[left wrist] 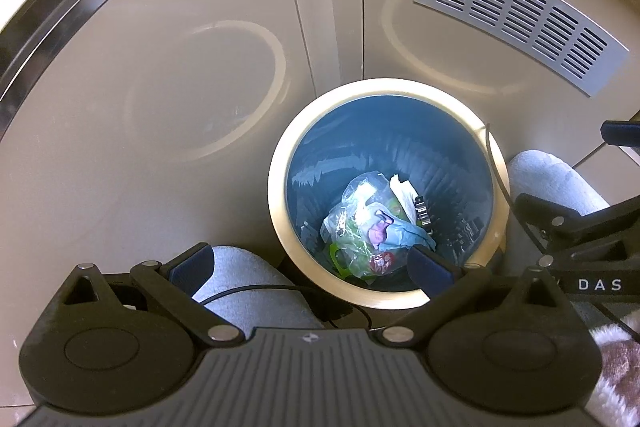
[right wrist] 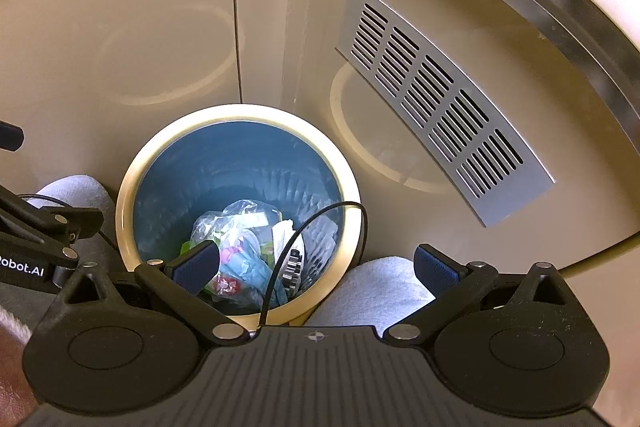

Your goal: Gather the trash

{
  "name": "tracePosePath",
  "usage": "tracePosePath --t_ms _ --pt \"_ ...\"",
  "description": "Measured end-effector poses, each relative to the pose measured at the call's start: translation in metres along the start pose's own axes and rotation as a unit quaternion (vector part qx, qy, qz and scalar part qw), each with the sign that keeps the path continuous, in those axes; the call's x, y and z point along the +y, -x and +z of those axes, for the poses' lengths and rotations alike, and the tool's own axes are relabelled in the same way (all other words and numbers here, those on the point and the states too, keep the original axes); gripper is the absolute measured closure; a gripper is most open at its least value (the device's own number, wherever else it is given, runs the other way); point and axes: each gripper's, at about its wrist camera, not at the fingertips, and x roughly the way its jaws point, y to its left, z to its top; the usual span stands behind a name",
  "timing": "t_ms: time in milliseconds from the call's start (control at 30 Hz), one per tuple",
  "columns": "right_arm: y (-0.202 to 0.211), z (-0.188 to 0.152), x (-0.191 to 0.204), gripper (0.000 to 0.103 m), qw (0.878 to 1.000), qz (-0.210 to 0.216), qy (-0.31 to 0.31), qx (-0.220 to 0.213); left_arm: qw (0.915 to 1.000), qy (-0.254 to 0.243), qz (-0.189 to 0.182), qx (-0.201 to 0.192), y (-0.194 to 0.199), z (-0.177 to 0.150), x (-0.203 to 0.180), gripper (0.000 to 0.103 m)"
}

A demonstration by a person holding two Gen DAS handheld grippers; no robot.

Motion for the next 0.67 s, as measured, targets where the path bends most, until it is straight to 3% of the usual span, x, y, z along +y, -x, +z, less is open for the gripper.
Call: tracePosePath --t_ms 667 --pt "0.0048 -0.0003 0.0019 0.0 1.0 -0.007 0.002 -0.01 1.0 0.007 0.005 -0.002 0.002 -0.0015 0.0036 0.0"
